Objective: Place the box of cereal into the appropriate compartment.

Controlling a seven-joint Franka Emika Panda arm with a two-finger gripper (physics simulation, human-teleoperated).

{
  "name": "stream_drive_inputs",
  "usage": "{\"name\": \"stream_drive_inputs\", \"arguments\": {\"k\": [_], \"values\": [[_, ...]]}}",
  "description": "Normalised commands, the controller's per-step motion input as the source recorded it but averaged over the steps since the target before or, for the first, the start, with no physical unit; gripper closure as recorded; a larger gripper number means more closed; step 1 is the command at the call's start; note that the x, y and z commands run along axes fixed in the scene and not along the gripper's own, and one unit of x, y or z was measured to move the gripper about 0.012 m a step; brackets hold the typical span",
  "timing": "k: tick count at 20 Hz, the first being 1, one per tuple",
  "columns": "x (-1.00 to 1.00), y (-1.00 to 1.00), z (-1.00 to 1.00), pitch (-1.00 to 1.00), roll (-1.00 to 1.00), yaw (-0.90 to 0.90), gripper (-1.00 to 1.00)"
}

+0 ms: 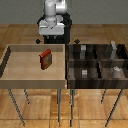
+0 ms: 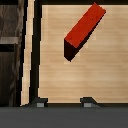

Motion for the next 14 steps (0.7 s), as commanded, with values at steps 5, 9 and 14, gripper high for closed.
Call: {"name": "stream_drive_inputs", "arguments": {"k": [5,9,14], "values": [[0.00,0.00,0.00,0.00,0.00,0.00,-1.00],[0.00,-0.50,0.00,0.00,0.00,0.00,-1.00],[0.40,0.00,0.00,0.00,0.00,0.00,-1.00]]}}
